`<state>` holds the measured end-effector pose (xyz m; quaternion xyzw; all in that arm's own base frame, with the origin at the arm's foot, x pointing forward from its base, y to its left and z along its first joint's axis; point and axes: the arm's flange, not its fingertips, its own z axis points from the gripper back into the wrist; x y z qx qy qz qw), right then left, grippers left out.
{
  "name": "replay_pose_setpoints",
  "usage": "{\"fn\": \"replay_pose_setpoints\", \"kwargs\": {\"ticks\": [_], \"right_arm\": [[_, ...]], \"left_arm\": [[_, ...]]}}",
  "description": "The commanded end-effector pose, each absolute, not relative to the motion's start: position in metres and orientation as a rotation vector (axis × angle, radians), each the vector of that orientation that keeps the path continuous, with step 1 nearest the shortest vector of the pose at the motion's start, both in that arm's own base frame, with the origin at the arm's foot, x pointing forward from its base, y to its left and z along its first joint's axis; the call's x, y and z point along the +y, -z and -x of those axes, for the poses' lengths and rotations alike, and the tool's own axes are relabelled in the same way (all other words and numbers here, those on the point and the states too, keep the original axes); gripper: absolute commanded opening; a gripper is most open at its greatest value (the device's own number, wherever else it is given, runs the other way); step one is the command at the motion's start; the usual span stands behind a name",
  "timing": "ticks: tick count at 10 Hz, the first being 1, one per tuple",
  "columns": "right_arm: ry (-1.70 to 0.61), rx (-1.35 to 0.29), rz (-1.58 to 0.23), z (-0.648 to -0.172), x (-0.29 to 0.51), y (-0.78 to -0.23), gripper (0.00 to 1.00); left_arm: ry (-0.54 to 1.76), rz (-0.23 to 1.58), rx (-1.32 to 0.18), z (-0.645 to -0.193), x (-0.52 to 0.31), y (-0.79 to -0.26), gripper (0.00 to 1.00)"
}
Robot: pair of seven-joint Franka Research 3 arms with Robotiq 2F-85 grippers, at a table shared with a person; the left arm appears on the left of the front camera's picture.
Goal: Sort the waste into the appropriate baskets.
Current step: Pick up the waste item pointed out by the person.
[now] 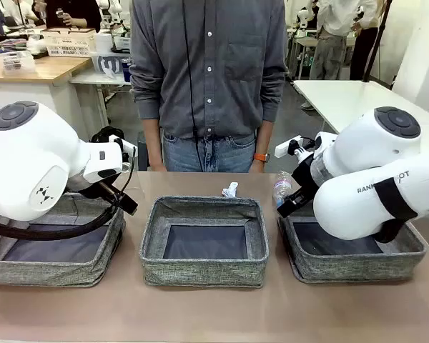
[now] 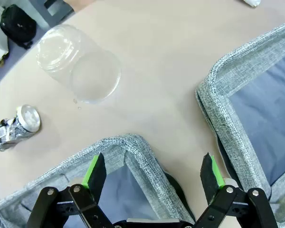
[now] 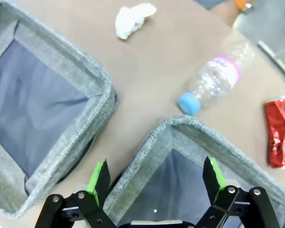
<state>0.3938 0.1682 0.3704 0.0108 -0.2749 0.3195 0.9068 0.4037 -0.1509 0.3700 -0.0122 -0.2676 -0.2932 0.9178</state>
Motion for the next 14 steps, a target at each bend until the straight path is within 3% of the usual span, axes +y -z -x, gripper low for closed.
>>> {"fn": "replay_pose_setpoints", "kwargs": {"ticks": [1, 11, 12, 14], "right_arm": [[-0.66, -0.568, -0.022, -0.394, 0.168, -0.37, 1.0], [-0.66, -0.567, -0.022, -0.394, 0.168, -0.37, 1.0], [-0.663, -0.554, -0.061, -0.395, 0.163, -0.393, 1.0], [-0.53, -0.507, 0.046, -0.375, 0.16, -0.488, 1.0]], "left_arm": [[0.603, 0.025, -0.551, -0.404, -0.151, -0.37, 1.0], [0.603, 0.025, -0.551, -0.404, -0.151, -0.37, 1.0], [0.602, 0.025, -0.55, -0.404, -0.151, -0.37, 1.0], [0.61, -0.051, -0.496, -0.367, -0.179, -0.474, 1.0]]}}
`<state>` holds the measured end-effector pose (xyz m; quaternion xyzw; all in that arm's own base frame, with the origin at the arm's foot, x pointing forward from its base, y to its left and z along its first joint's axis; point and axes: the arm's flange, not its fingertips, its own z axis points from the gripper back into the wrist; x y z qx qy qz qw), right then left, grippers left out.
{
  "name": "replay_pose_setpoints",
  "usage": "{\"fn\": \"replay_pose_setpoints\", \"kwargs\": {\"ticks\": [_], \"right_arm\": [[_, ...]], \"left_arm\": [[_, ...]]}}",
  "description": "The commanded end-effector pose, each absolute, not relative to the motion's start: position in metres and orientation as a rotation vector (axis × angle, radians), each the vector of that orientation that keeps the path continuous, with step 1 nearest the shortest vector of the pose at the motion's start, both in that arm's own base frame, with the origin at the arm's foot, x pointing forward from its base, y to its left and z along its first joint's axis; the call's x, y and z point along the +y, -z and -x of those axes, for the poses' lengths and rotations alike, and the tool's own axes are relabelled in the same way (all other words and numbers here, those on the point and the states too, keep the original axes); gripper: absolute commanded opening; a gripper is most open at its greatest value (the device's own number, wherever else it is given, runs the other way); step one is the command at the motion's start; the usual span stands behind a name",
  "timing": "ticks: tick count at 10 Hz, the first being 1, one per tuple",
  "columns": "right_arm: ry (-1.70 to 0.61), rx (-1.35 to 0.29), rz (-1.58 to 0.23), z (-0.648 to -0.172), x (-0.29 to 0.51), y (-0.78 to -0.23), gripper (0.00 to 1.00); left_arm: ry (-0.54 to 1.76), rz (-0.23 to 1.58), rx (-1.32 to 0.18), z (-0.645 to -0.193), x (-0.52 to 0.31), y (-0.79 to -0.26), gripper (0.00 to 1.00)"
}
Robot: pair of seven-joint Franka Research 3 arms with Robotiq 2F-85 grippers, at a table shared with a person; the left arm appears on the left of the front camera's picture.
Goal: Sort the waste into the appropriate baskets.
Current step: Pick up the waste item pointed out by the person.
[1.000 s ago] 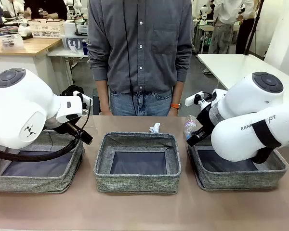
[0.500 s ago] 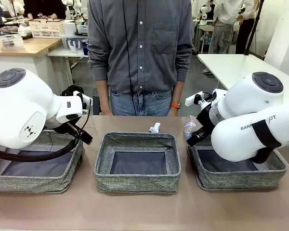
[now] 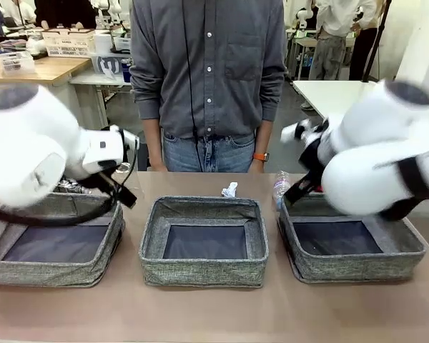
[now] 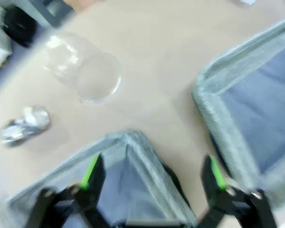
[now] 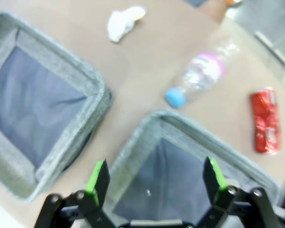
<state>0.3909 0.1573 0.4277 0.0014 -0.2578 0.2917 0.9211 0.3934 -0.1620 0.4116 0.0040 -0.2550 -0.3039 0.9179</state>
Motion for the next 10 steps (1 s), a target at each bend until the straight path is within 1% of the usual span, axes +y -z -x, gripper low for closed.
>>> {"fn": "replay_pose_setpoints", "kwargs": {"ticks": [1, 2, 3, 4, 5, 6, 7, 8, 9, 10], "right_arm": [[-0.514, -0.573, 0.051, -0.352, 0.16, -0.529, 1.0], [-0.524, -0.638, 0.089, -0.332, 0.161, -0.549, 1.0], [-0.53, -0.67, 0.108, -0.323, 0.163, -0.551, 1.0], [-0.5, -0.667, 0.147, -0.325, 0.166, -0.538, 1.0], [-0.53, -0.644, 0.06, -0.327, 0.155, -0.561, 1.0], [-0.53, -0.644, 0.06, -0.327, 0.155, -0.561, 1.0], [-0.532, -0.672, 0.087, -0.313, 0.162, -0.569, 1.0], [-0.468, -0.565, 0.046, -0.316, 0.16, -0.556, 1.0], [-0.439, -0.489, -0.102, -0.318, 0.155, -0.556, 1.0], [-0.306, -0.377, -0.332, -0.321, 0.149, -0.562, 1.0]], "left_arm": [[0.621, -0.077, -0.538, -0.343, -0.189, -0.514, 1.0], [0.638, -0.108, -0.602, -0.322, -0.194, -0.533, 1.0], [0.612, -0.13, -0.649, -0.313, -0.198, -0.536, 1.0], [0.64, -0.074, -0.564, -0.341, -0.188, -0.507, 1.0], [0.64, -0.074, -0.564, -0.341, -0.188, -0.507, 1.0], [0.64, -0.074, -0.564, -0.341, -0.188, -0.507, 1.0], [0.634, -0.095, -0.593, -0.317, -0.194, -0.534, 1.0], [0.709, 0.235, -0.412, -0.322, -0.193, -0.522, 1.0], [0.74, 0.489, -0.246, -0.321, -0.186, -0.528, 1.0], [0.764, 0.816, -0.148, -0.32, -0.171, -0.539, 1.0]]}}
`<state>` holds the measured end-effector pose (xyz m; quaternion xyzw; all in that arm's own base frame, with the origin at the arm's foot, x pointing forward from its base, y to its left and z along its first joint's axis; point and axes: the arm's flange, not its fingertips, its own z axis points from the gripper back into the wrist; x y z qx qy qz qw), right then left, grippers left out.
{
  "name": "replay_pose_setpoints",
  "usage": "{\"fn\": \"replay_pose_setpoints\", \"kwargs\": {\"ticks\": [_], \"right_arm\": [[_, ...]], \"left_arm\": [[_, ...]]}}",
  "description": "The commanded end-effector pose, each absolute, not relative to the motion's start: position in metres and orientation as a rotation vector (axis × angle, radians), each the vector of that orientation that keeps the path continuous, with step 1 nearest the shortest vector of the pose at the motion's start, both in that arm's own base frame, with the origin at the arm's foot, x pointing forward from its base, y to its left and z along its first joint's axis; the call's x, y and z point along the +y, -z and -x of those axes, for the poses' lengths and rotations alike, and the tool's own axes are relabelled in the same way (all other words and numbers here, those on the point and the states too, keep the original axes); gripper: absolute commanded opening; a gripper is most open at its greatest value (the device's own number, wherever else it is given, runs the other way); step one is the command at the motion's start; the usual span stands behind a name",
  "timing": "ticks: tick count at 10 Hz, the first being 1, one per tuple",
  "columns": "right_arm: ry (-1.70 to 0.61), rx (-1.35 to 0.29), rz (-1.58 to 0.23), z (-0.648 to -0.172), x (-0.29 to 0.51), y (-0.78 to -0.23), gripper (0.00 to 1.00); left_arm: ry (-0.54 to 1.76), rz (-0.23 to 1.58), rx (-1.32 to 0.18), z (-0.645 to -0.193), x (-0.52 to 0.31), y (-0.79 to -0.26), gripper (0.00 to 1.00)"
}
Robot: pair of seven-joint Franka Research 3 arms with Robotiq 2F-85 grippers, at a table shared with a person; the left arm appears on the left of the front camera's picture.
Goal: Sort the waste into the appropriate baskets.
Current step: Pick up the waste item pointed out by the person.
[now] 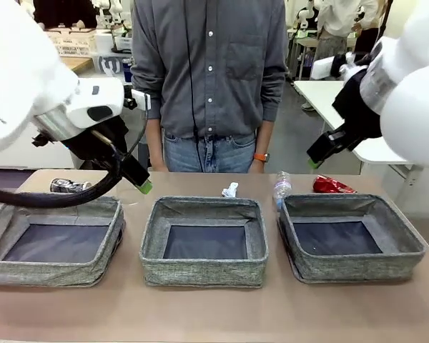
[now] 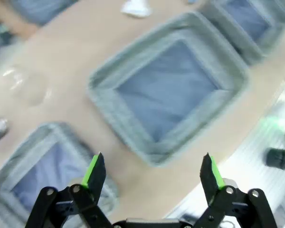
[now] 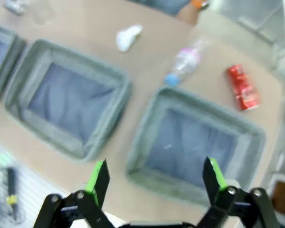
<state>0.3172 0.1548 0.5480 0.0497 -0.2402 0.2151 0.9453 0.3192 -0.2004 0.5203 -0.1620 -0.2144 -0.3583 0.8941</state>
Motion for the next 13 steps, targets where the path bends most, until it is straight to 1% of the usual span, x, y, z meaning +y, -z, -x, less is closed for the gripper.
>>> {"fn": "replay_pose_setpoints", "kwargs": {"ticks": [1, 2, 3, 4, 6, 8, 9, 10, 11, 13], "right_arm": [[-0.251, -0.296, -0.532, -0.323, 0.146, -0.567, 1.0], [-0.218, -0.208, -0.821, -0.327, 0.136, -0.57, 1.0], [-0.171, -0.185, -1.037, -0.329, 0.126, -0.569, 1.0], [-0.124, -0.215, -1.179, -0.33, 0.12, -0.563, 1.0], [-0.06, -0.247, -1.307, -0.333, 0.113, -0.538, 1.0], [-0.02, -0.233, -1.305, -0.338, 0.111, -0.527, 1.0], [-0.017, -0.259, -1.248, -0.34, 0.113, -0.527, 1.0], [-0.045, -0.218, -1.291, -0.335, 0.104, -0.539, 1.0], [-0.045, -0.218, -1.291, -0.335, 0.104, -0.539, 1.0], [-0.045, -0.218, -1.291, -0.335, 0.104, -0.539, 1.0]], "left_arm": [[0.792, 0.996, -0.109, -0.321, -0.162, -0.542, 1.0], [0.794, 1.205, -0.122, -0.322, -0.146, -0.541, 1.0], [0.861, 1.458, -0.122, -0.321, -0.13, -0.537, 1.0], [0.847, 1.582, -0.174, -0.319, -0.118, -0.53, 1.0], [0.822, 1.802, -0.315, -0.315, -0.103, -0.514, 1.0], [0.8, 1.817, -0.365, -0.313, -0.101, -0.511, 1.0], [0.773, 1.777, -0.359, -0.317, -0.103, -0.511, 1.0], [0.725, 1.677, -0.331, -0.324, -0.109, -0.51, 1.0], [0.822, 1.825, -0.414, -0.31, -0.091, -0.512, 1.0], [0.822, 1.825, -0.414, -0.31, -0.091, -0.512, 1.0]]}}
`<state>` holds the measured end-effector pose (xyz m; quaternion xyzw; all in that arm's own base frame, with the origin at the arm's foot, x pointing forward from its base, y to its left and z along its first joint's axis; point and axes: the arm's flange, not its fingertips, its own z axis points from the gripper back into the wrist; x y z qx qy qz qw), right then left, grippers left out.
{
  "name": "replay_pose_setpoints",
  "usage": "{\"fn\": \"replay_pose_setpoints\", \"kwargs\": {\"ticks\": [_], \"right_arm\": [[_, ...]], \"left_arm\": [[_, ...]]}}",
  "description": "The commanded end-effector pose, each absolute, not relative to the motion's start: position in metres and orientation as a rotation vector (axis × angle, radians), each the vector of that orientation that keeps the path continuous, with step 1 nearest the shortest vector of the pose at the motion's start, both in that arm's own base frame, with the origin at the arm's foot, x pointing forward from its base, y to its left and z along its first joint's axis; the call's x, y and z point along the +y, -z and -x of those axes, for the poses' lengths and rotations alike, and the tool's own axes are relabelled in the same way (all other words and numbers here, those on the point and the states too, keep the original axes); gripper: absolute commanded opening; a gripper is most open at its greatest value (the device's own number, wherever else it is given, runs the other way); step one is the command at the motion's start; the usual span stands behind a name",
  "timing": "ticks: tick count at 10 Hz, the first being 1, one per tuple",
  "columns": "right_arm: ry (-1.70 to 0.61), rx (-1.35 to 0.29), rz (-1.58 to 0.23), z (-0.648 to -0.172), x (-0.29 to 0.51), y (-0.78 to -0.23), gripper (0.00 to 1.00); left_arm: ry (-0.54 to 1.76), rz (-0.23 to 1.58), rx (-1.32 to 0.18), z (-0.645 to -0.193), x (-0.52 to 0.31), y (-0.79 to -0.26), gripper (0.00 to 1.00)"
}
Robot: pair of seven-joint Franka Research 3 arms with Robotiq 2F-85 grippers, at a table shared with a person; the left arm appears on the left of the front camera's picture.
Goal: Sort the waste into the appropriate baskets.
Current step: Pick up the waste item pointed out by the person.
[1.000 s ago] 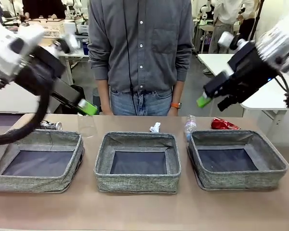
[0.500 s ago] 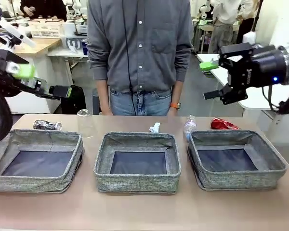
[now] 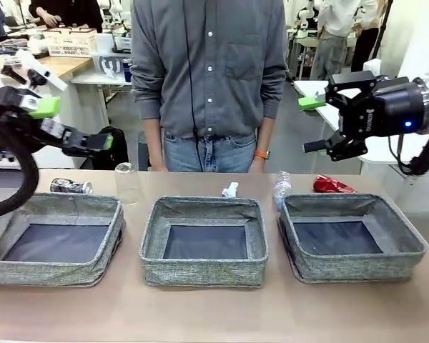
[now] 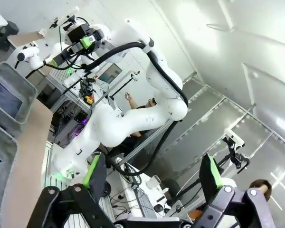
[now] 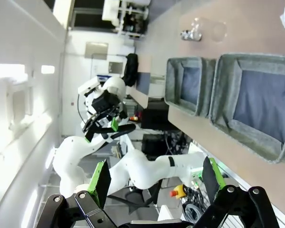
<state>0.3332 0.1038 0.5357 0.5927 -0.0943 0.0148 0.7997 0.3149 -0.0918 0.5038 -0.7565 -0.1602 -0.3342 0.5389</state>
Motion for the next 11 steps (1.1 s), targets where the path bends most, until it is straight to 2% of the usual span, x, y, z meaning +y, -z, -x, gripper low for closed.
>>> {"fn": "replay_pose_setpoints", "kwargs": {"ticks": [1, 11], "right_arm": [[-0.045, -0.218, -1.291, -0.3348, 0.1042, -0.5388, 1.0], [-0.045, -0.218, -1.291, -0.3348, 0.1042, -0.5388, 1.0]], "left_arm": [[0.822, 1.825, -0.414, -0.3105, -0.0906, -0.5116, 1.0], [0.822, 1.825, -0.414, -0.3105, -0.0906, -0.5116, 1.0]]}}
